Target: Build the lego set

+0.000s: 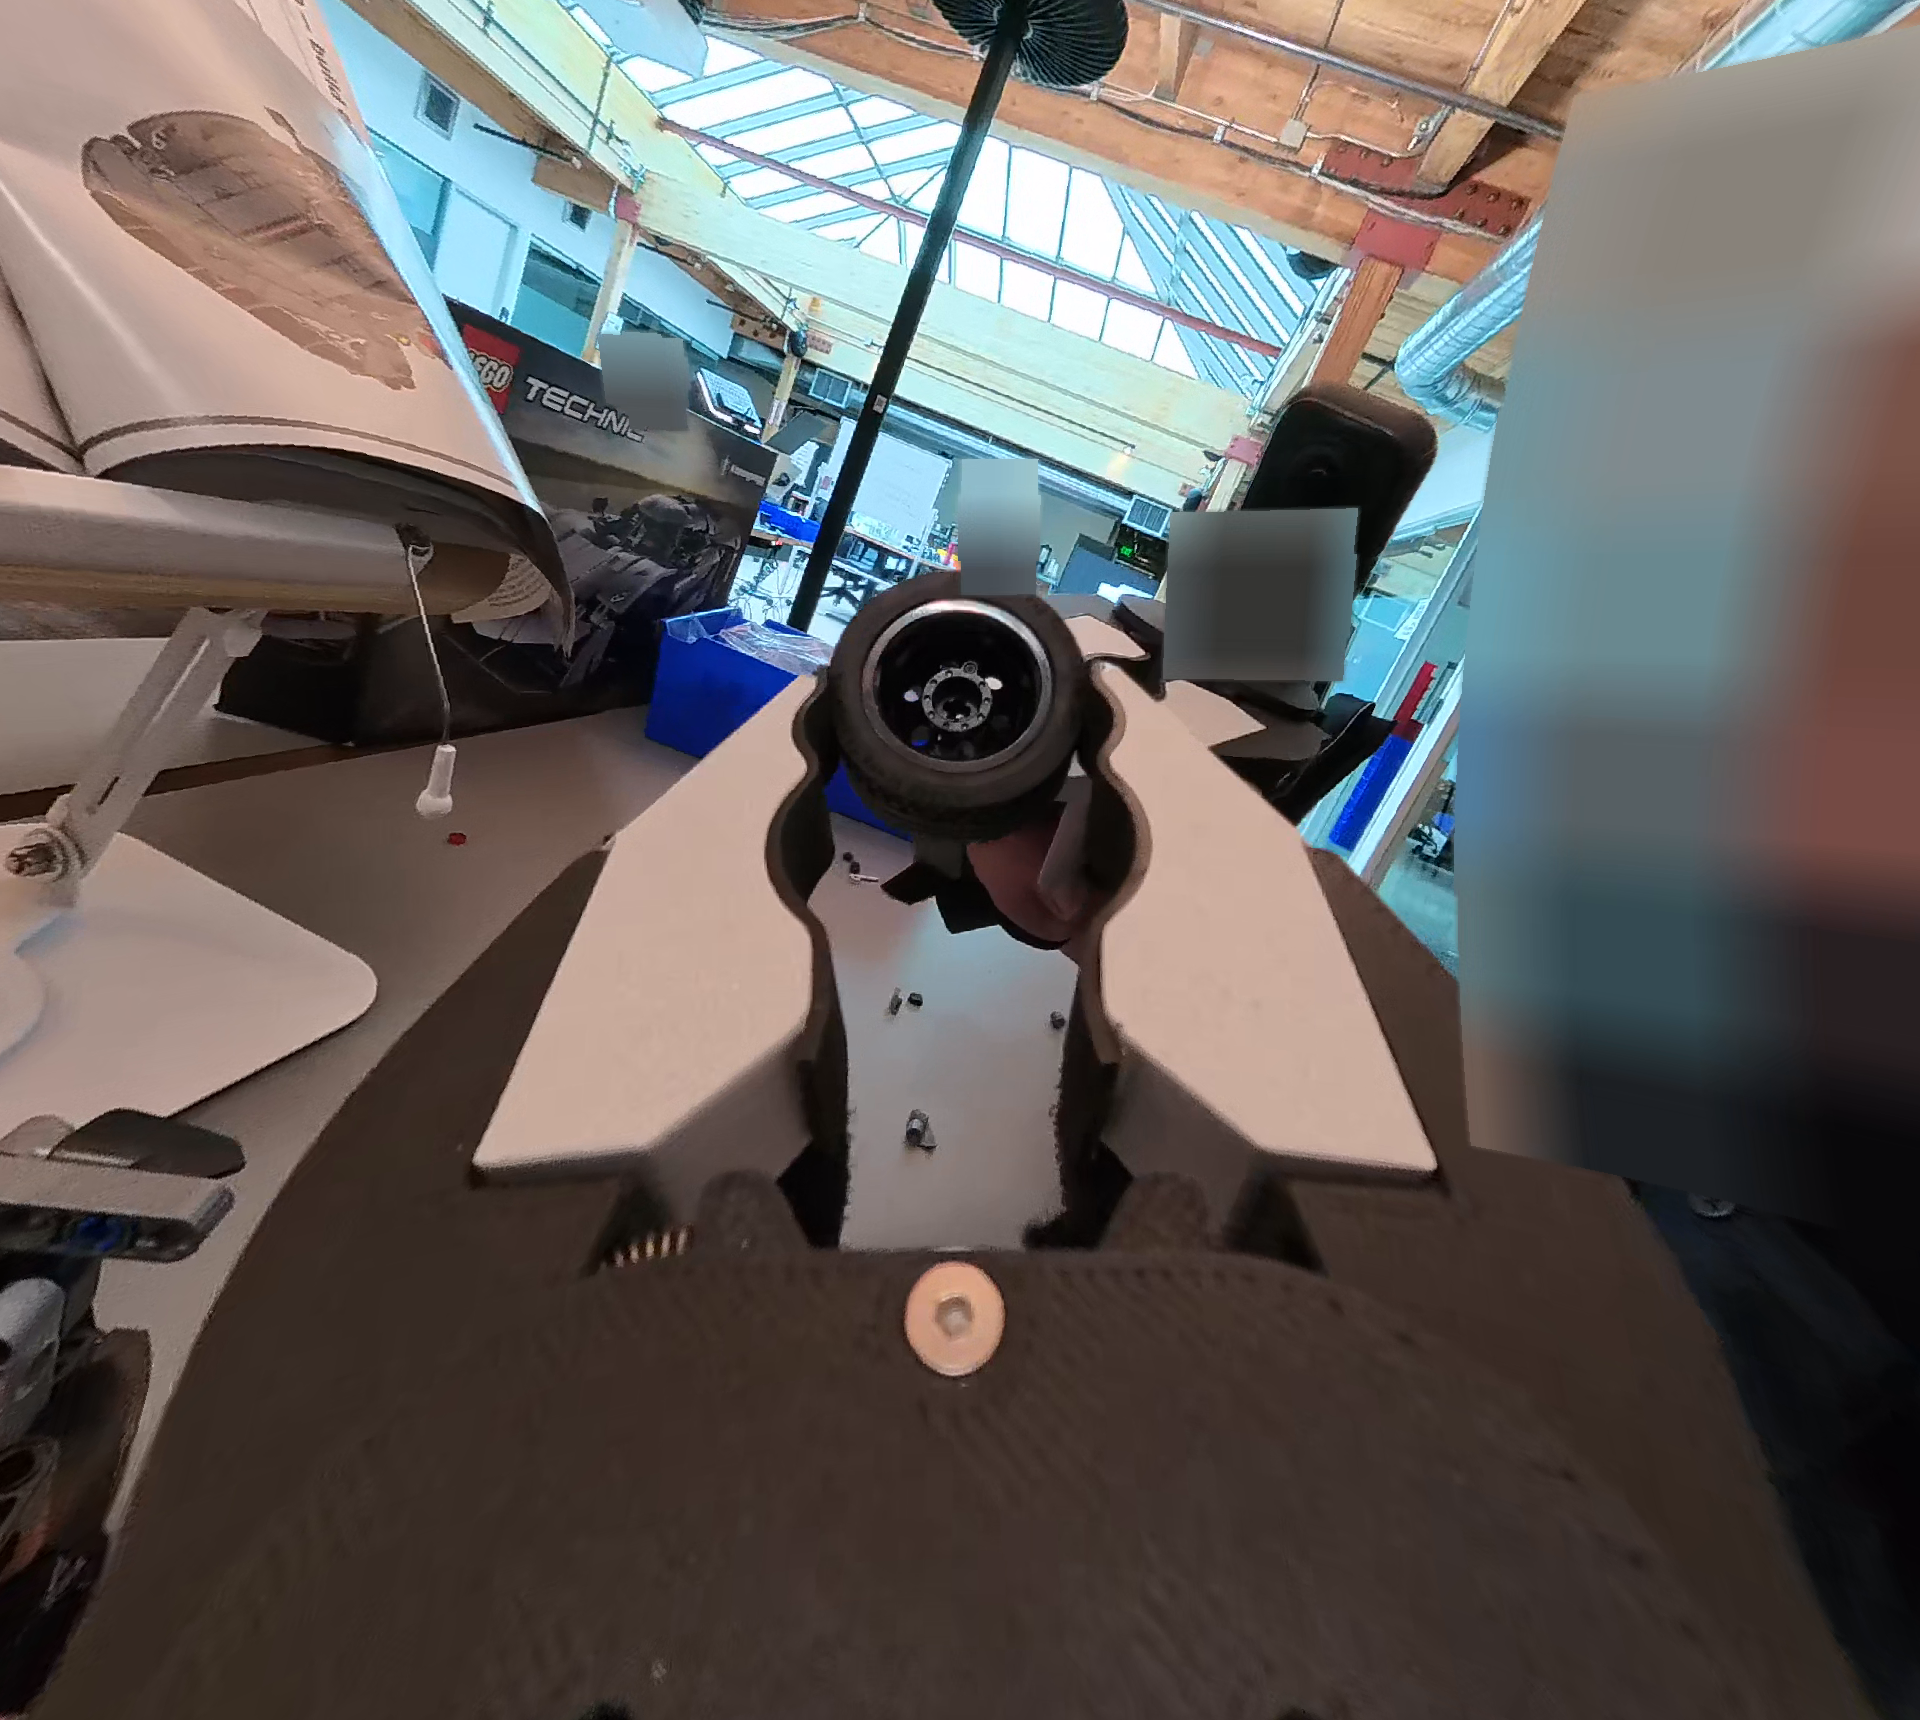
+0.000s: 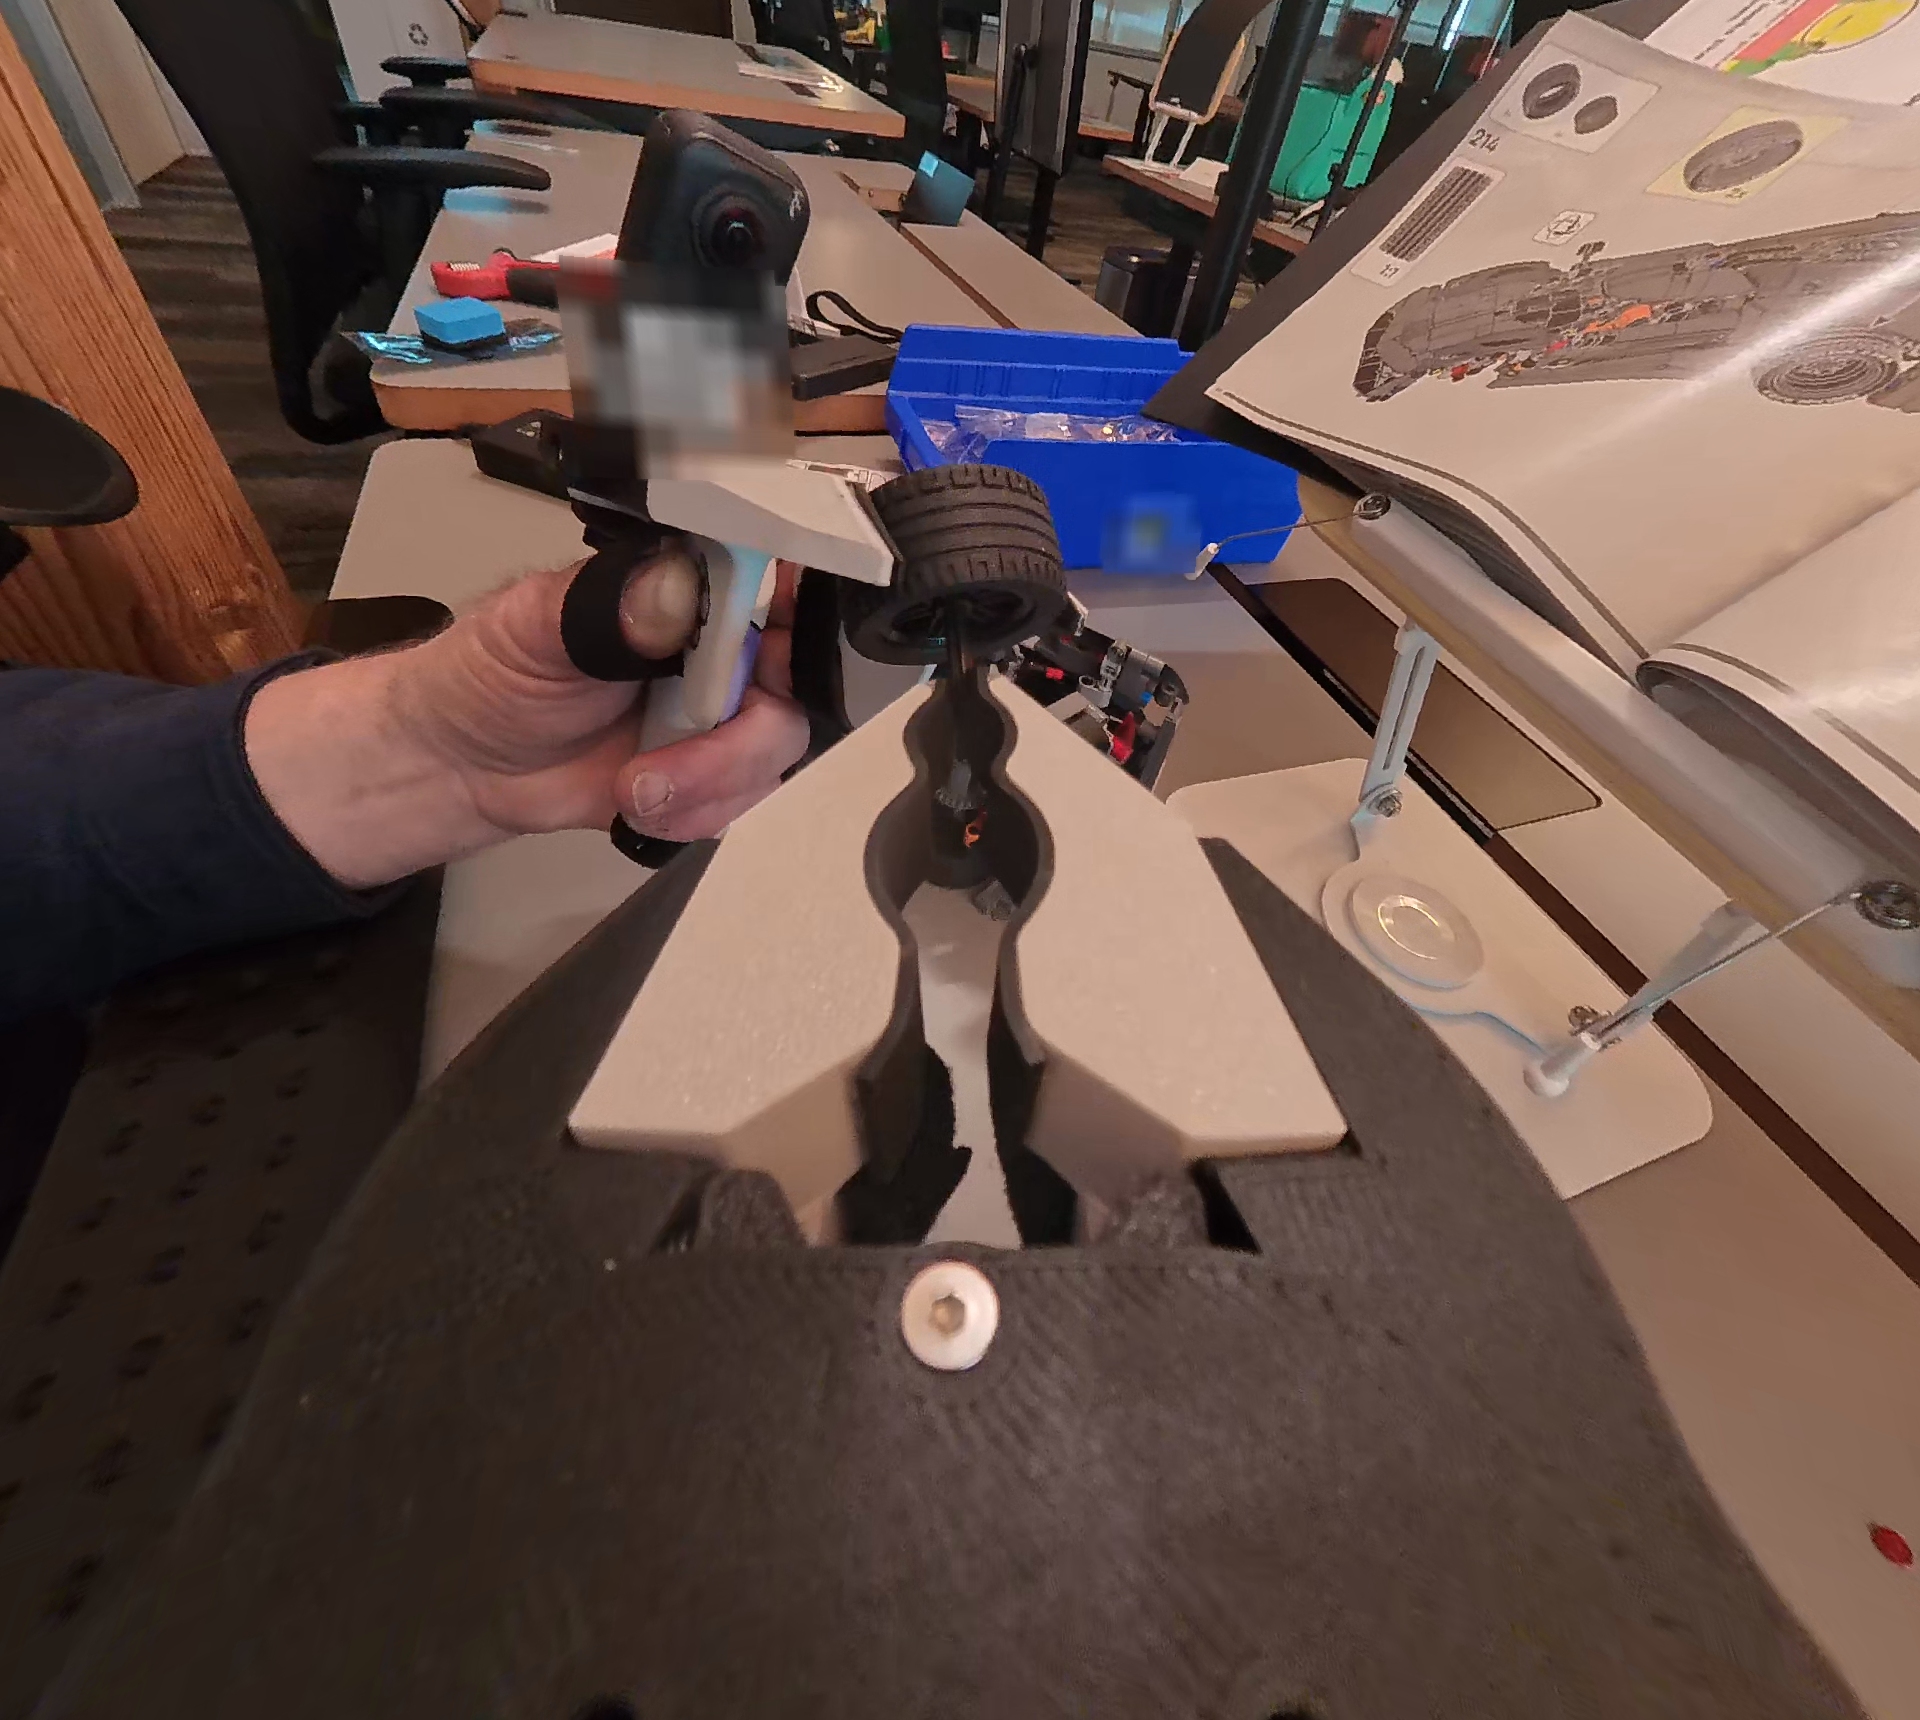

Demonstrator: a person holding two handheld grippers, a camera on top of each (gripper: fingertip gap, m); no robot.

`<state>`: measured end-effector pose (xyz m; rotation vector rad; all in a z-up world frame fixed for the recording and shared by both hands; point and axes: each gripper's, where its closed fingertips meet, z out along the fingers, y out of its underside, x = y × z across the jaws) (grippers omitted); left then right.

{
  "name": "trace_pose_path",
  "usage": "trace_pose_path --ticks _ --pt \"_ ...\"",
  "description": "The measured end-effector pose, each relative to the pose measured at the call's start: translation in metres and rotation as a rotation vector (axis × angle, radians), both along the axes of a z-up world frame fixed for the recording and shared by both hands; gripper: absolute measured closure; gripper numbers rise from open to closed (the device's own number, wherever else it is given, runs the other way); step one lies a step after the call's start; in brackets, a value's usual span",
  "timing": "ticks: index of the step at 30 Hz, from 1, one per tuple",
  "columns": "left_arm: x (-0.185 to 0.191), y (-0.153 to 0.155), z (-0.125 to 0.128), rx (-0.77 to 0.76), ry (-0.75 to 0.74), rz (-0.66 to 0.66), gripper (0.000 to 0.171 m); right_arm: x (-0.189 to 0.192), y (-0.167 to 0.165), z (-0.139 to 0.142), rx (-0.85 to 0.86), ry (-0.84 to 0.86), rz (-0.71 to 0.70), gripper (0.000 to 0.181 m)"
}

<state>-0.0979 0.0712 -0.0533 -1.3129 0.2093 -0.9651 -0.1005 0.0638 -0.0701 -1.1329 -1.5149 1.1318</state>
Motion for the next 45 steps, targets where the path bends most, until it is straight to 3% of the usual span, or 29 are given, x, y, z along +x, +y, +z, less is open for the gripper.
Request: trace_pose_path --ticks 32,34,38,41,43,45 --pt "0.014 -0.001 -0.004 -0.014 0.03 -0.049 0.13 0.002 -0.006 0.009 -0.143 0.068 0.092 0.181" --pt "0.013 0.0 -0.003 -0.003 0.048 -0.01 0.131 0.004 -0.006 0.011 -0.159 0.087 0.104 0.181" --pt "0.014 -0.004 0.007 0.078 0.219 0.115 0.129 0.007 -0.001 0.014 -0.244 0.1 0.154 0.18" --pt "0.006 -0.004 0.008 0.097 0.208 0.171 0.129 0.009 0.003 0.011 -0.277 0.08 0.177 0.17" --pt "0.002 -0.006 0.01 0.156 0.338 0.281 0.129 0.013 0.012 0.01 -0.37 0.077 0.188 0.164" --pt "0.001 -0.006 0.013 0.193 0.426 0.374 0.129 0.017 0.015 0.012 -0.522 0.075 0.266 0.146"
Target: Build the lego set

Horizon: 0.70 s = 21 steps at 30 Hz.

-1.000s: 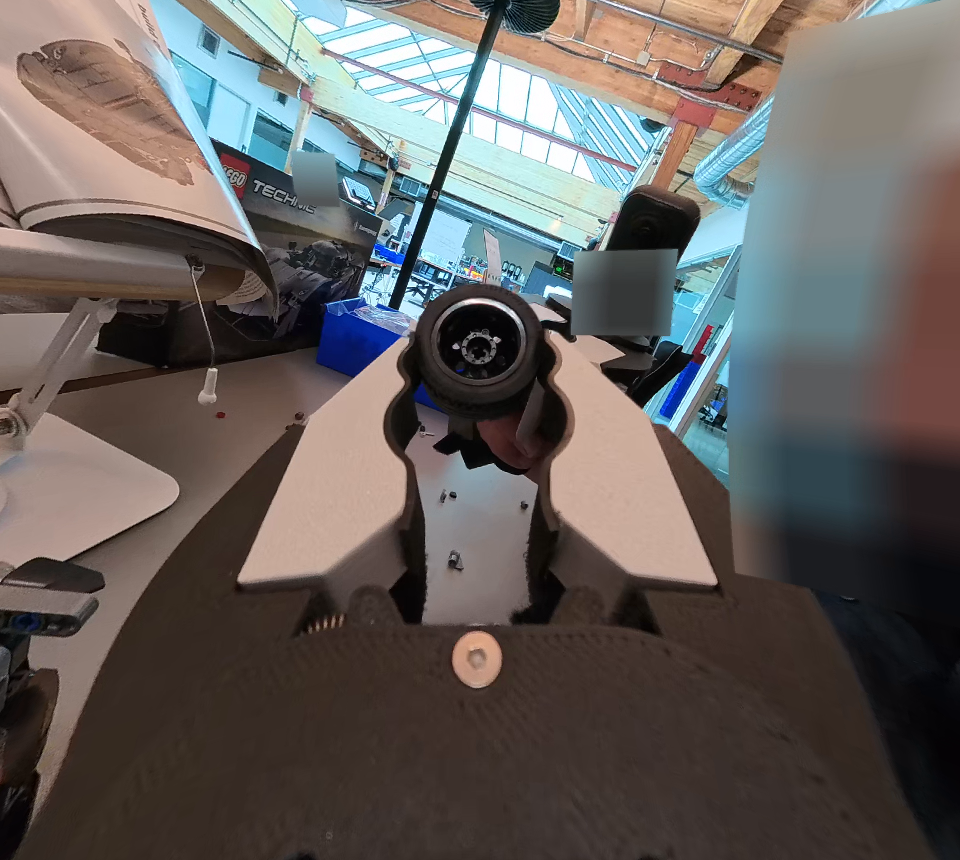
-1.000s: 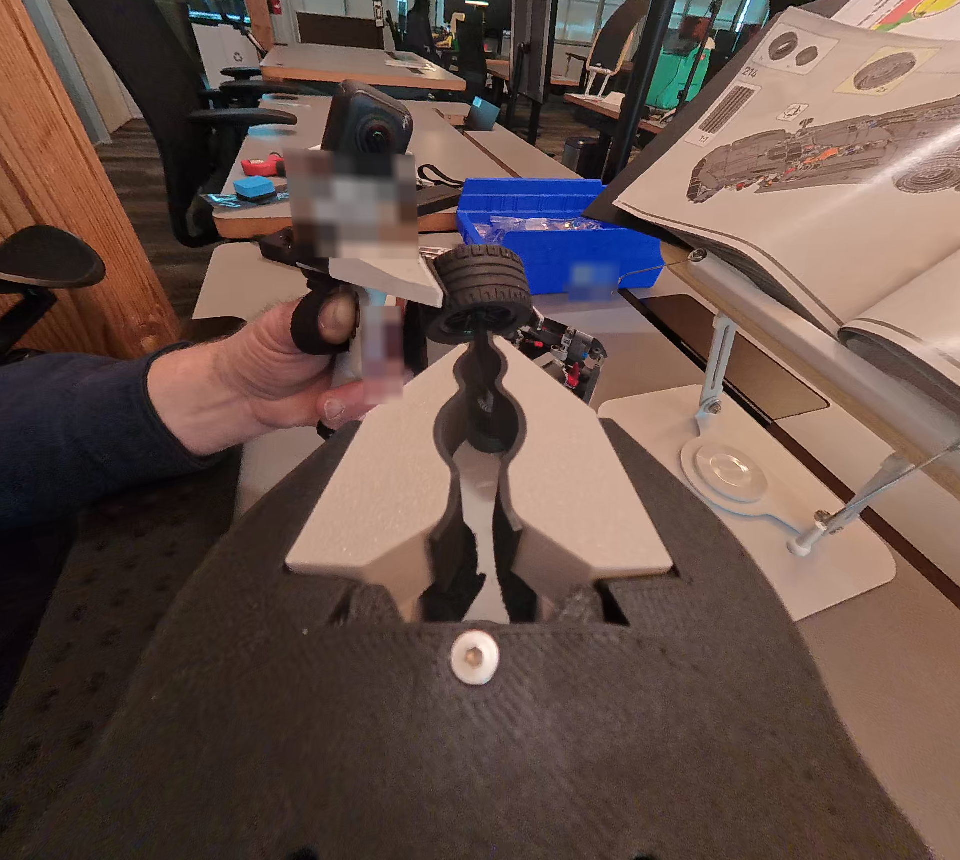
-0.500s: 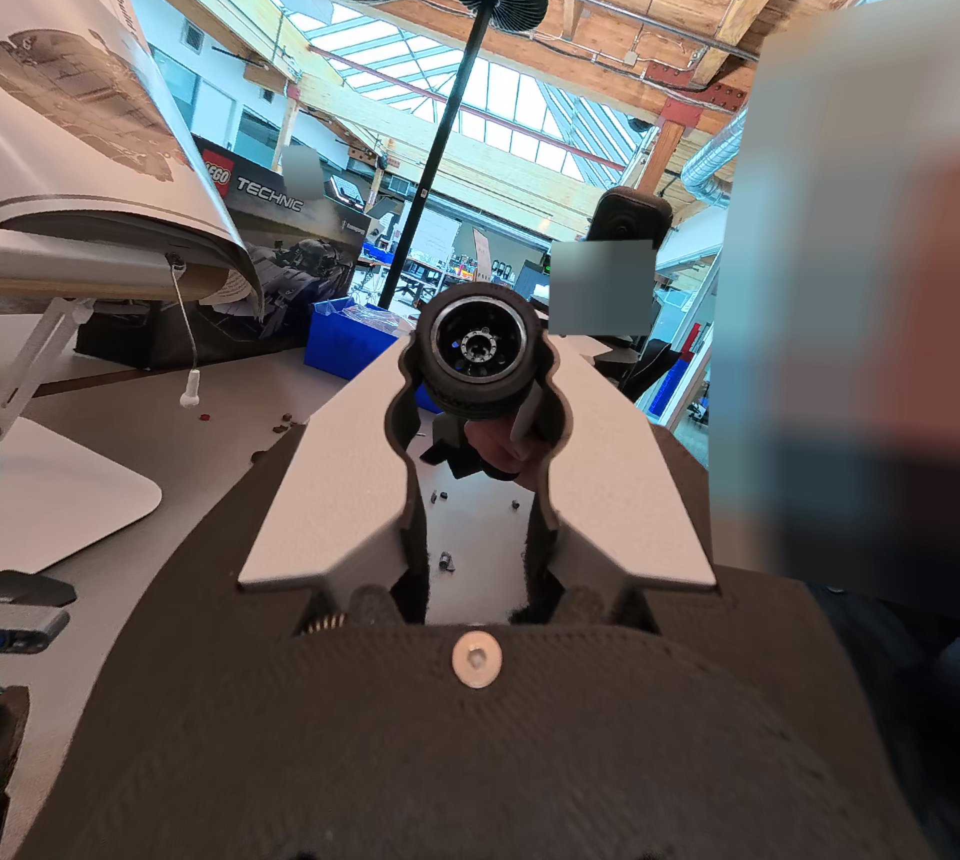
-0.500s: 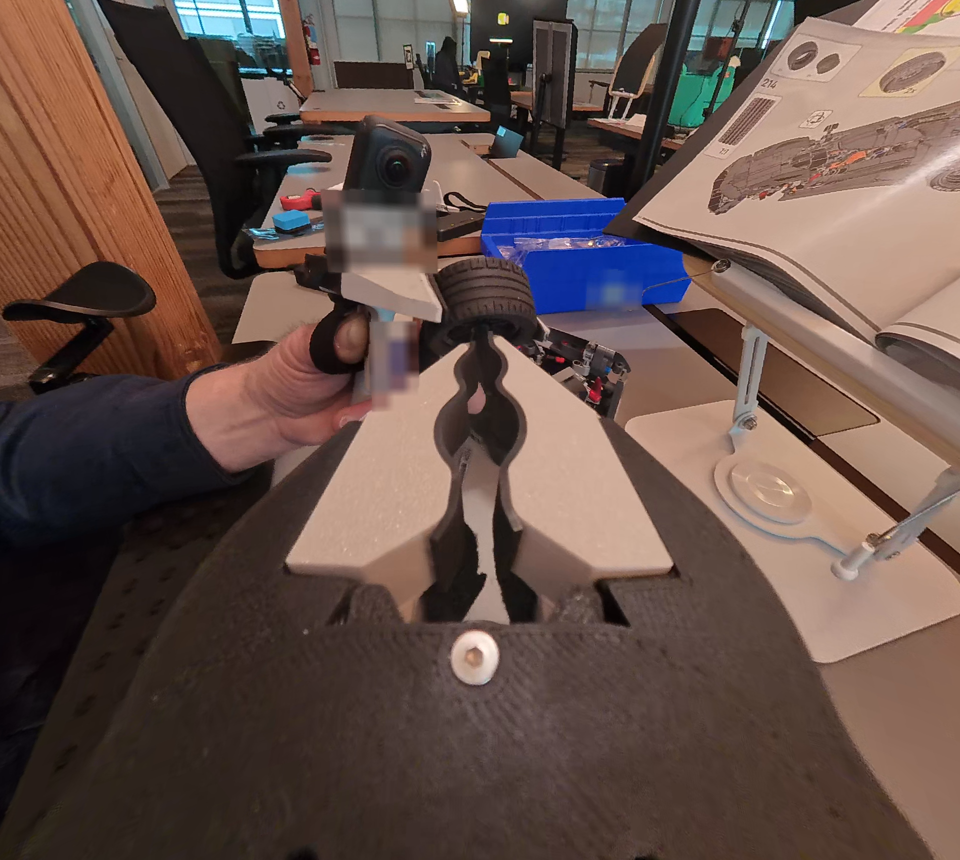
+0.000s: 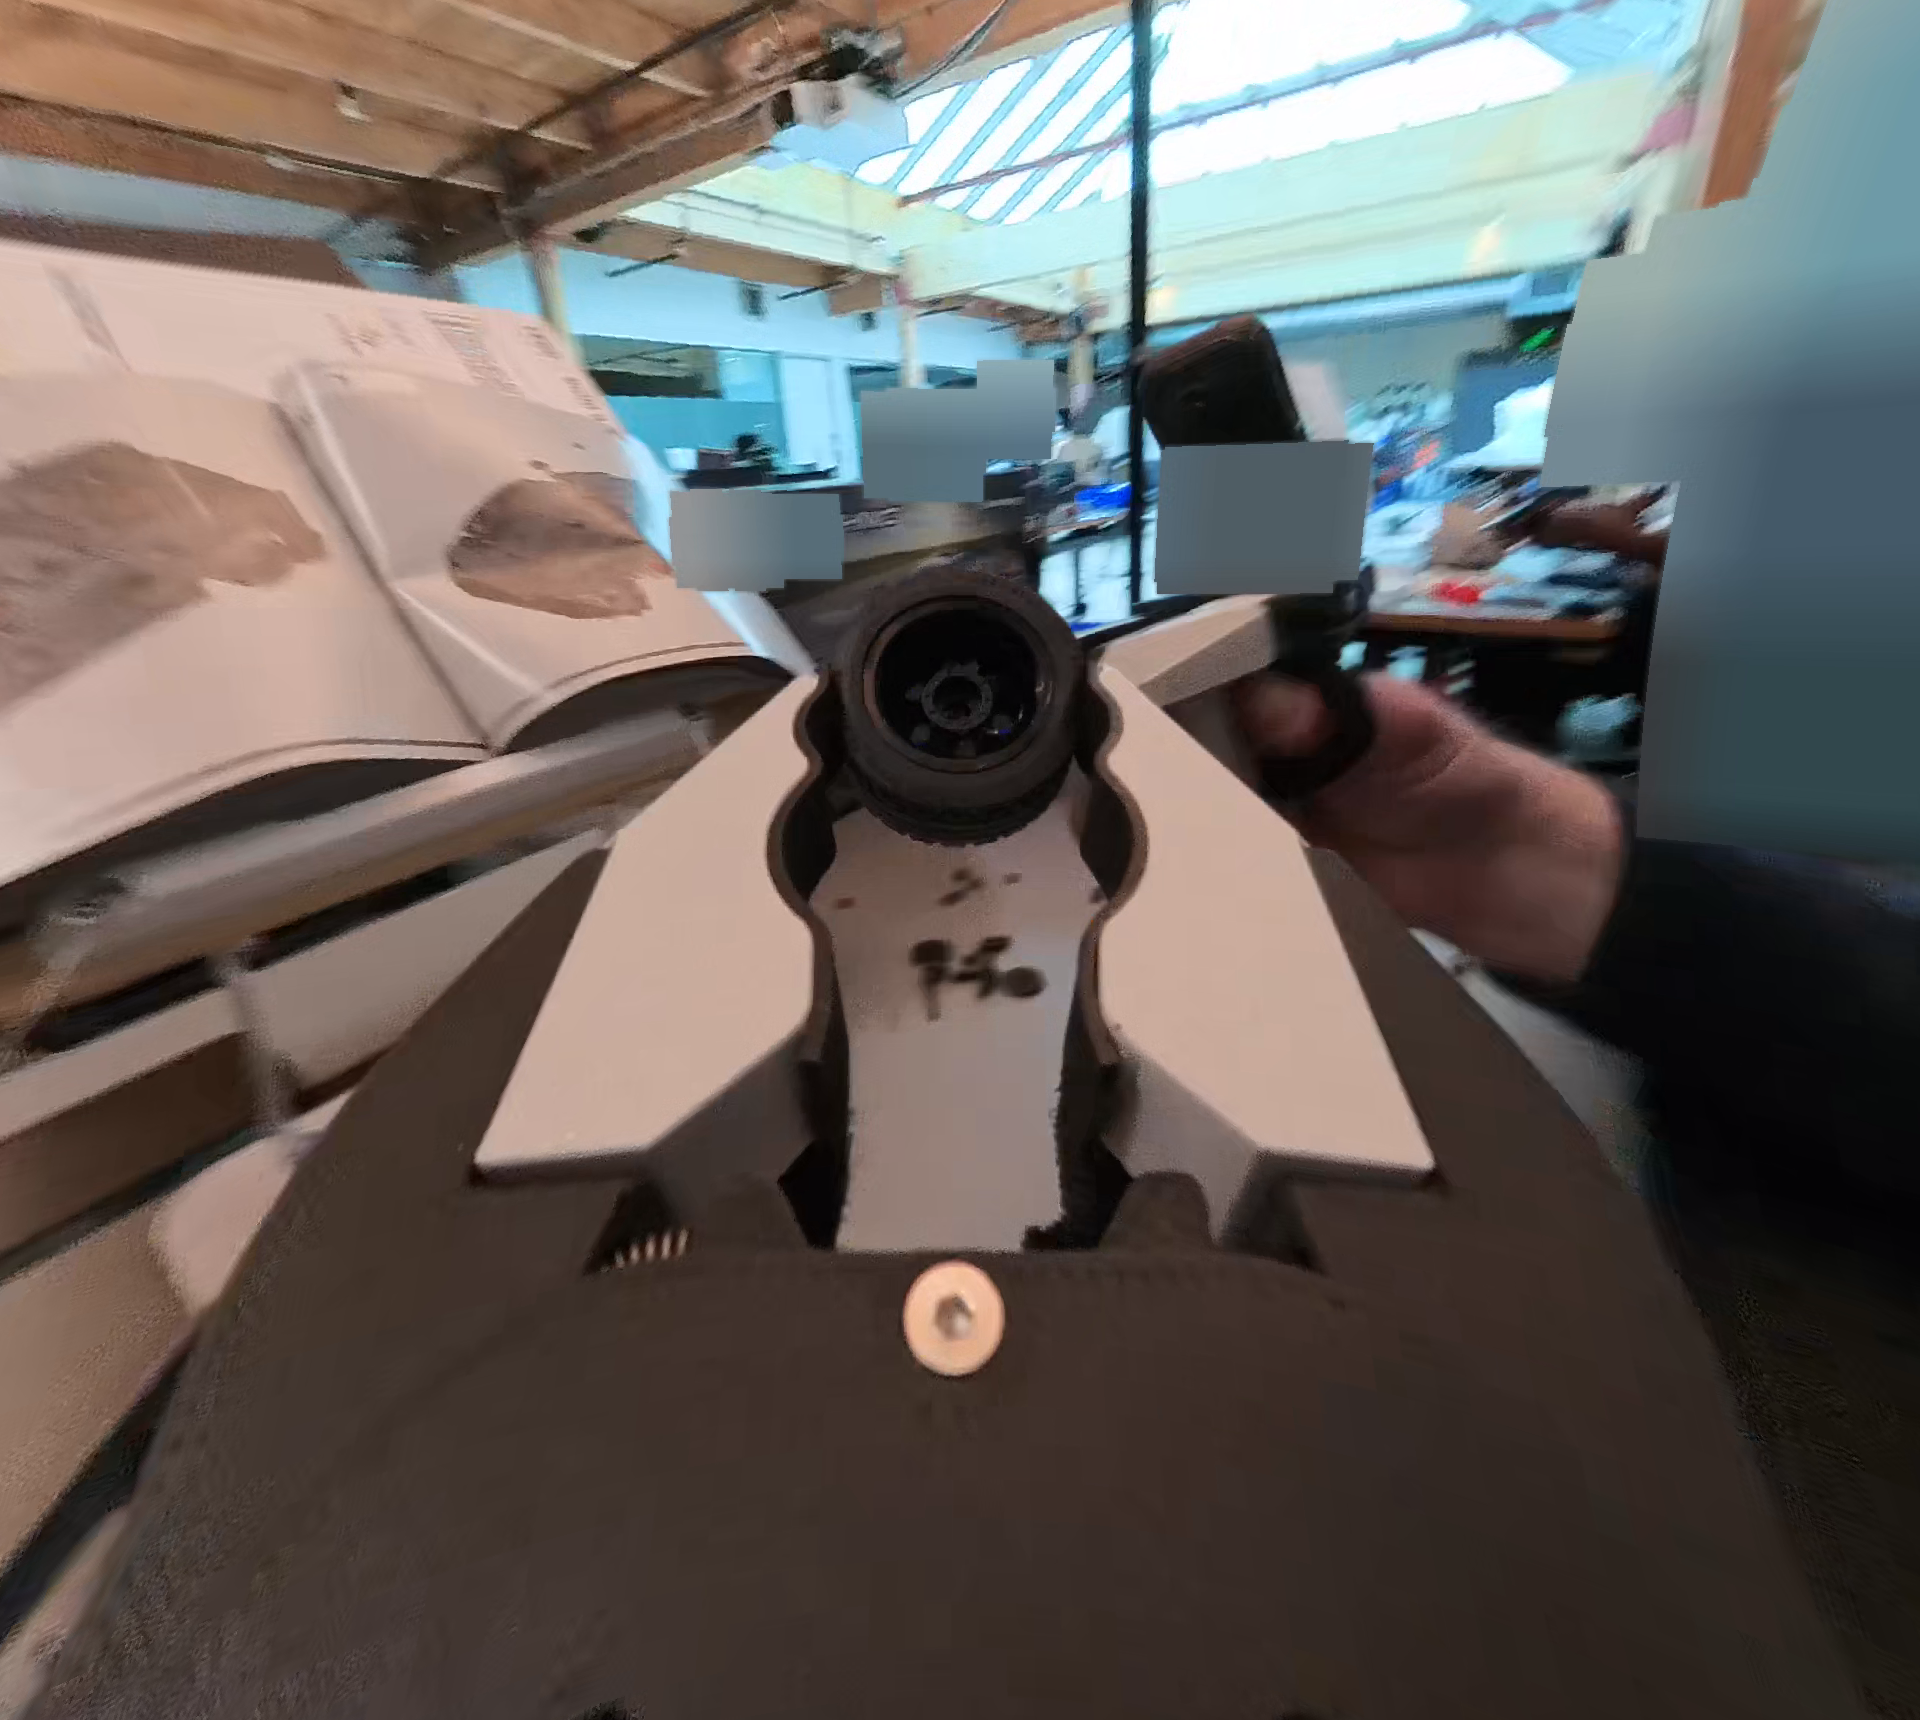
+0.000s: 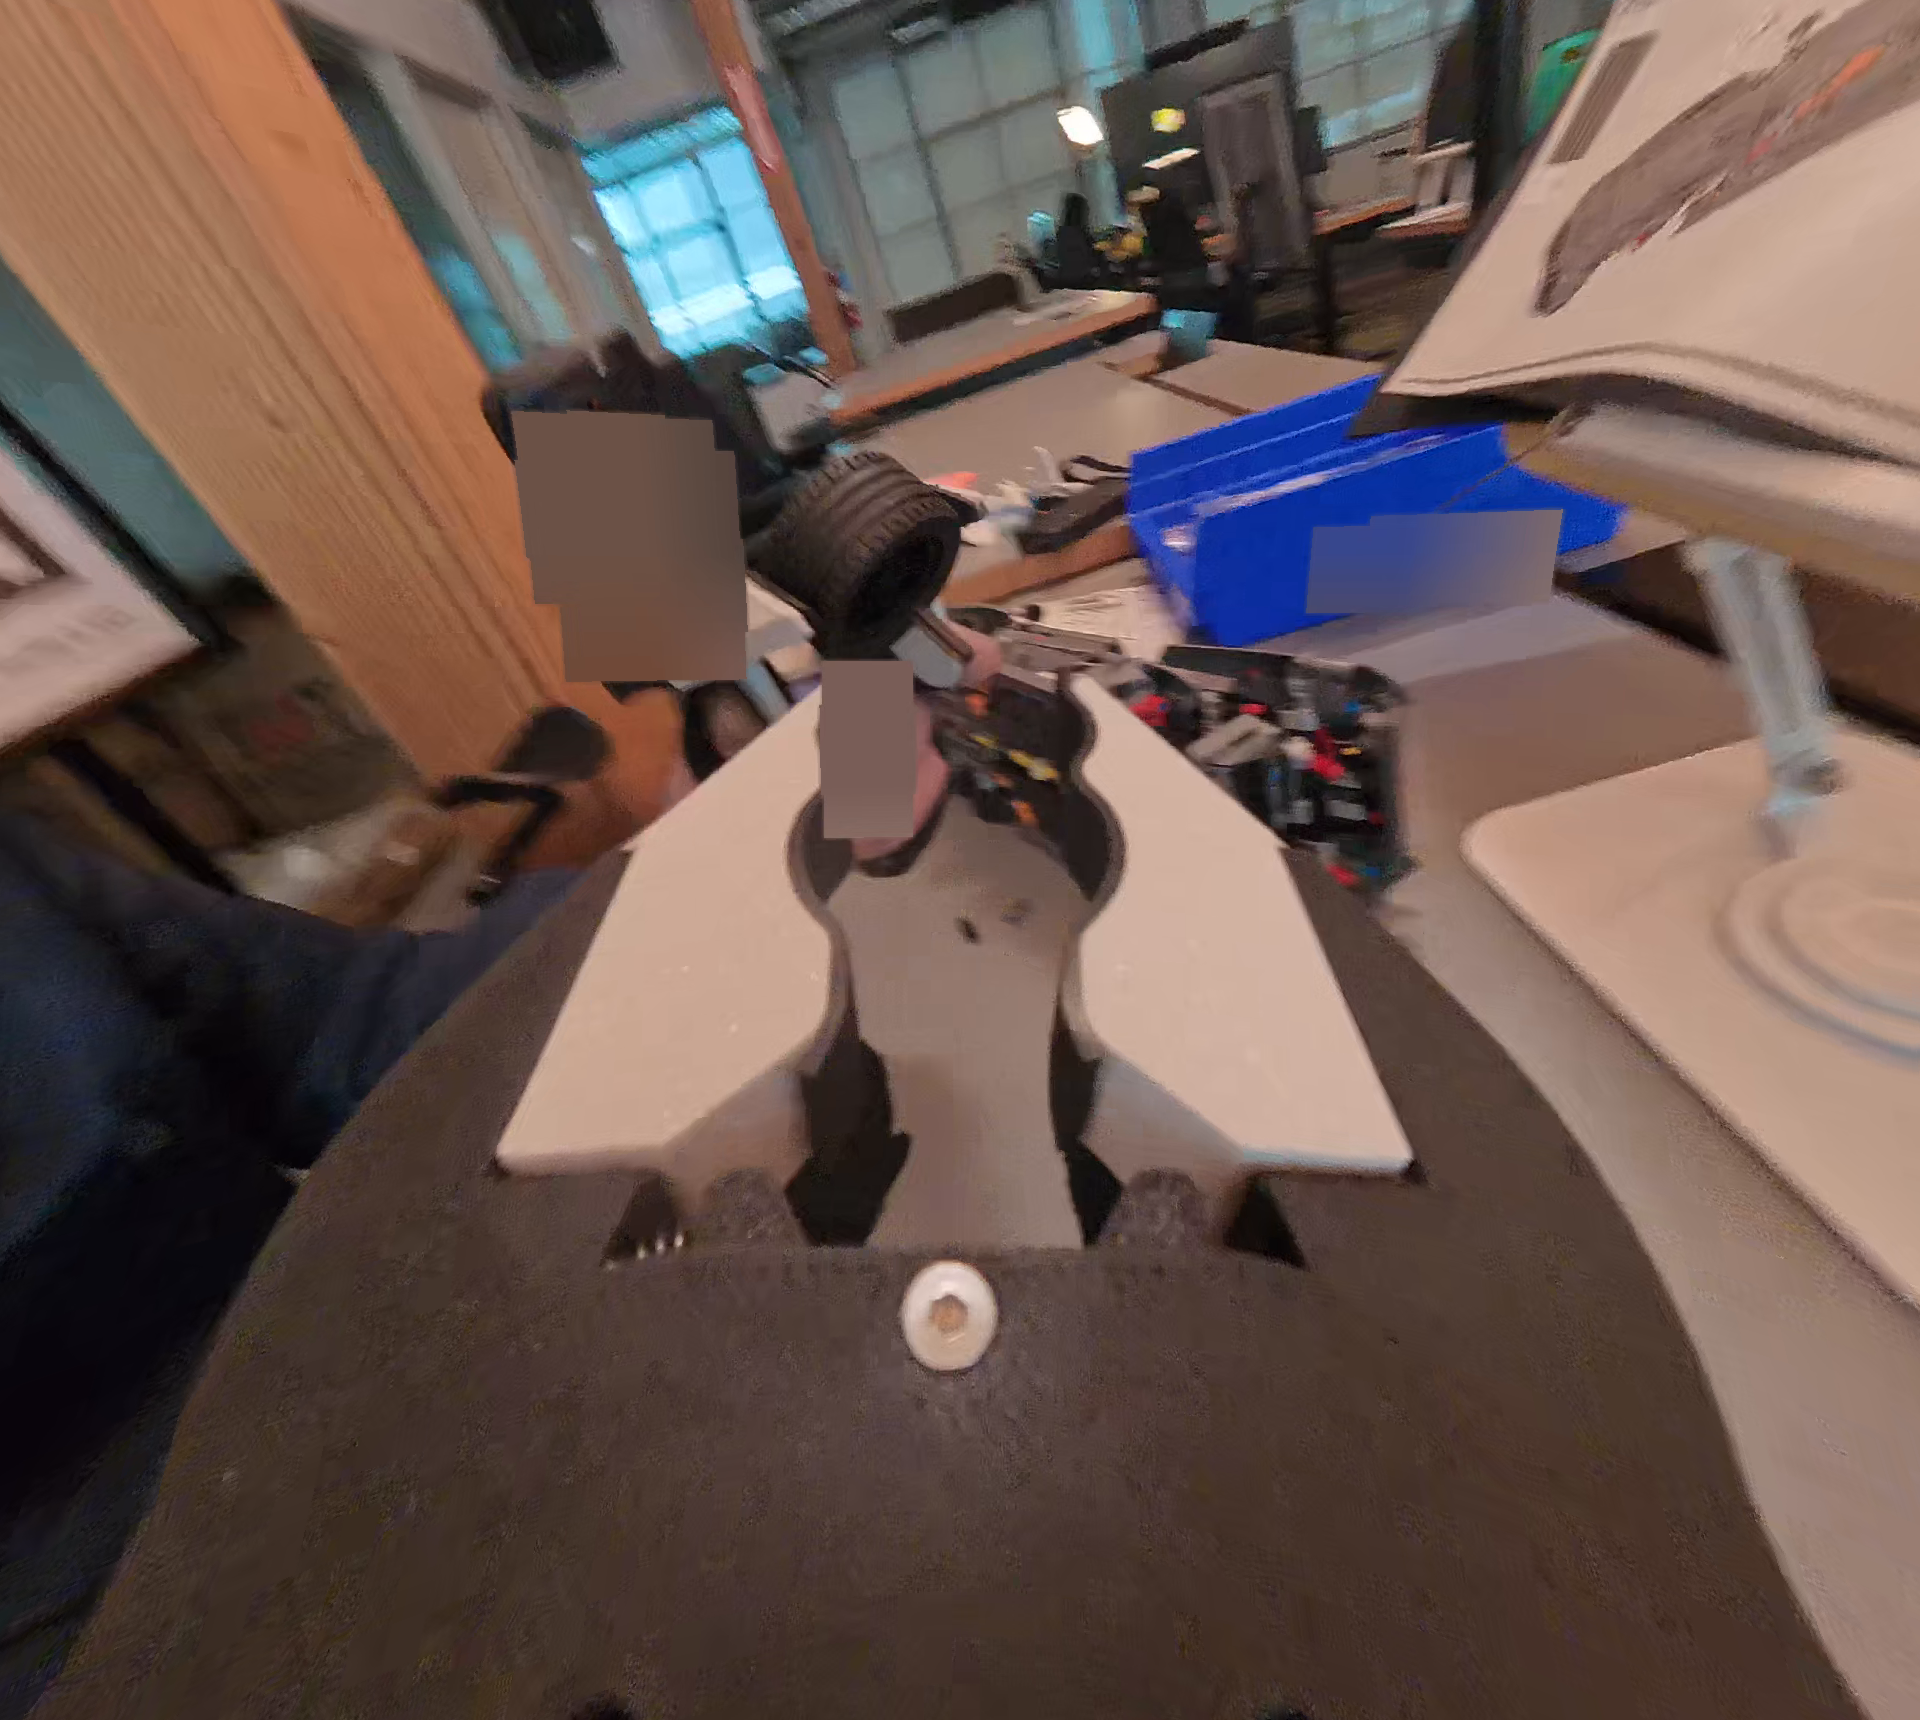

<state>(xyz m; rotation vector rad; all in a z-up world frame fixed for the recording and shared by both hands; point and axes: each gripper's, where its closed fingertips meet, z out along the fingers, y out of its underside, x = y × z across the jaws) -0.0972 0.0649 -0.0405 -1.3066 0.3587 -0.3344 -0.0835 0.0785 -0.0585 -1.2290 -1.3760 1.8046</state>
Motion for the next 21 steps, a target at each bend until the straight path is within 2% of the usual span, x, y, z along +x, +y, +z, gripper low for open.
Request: trace_pose_path --ticks 2,4,6,9,21 --pt "-0.001 0.003 -0.002 0.028 0.14 0.118 0.129 0.002 -0.005 0.003 -0.103 0.013 0.084 0.131" --pt "0.004 0.005 -0.006 0.053 0.272 0.195 0.13 -0.004 -0.015 -0.001 -0.12 -0.011 0.123 0.117" --pt "0.007 0.008 -0.01 0.061 0.359 0.251 0.128 -0.011 -0.024 -0.008 -0.115 -0.044 0.128 0.111" --pt "0.014 0.011 -0.015 0.064 0.458 0.282 0.128 -0.016 -0.029 -0.007 -0.118 -0.023 0.123 0.119" --pt "0.022 0.011 -0.011 0.11 0.545 0.344 0.129 -0.011 -0.029 -0.001 -0.071 0.033 0.106 0.131"
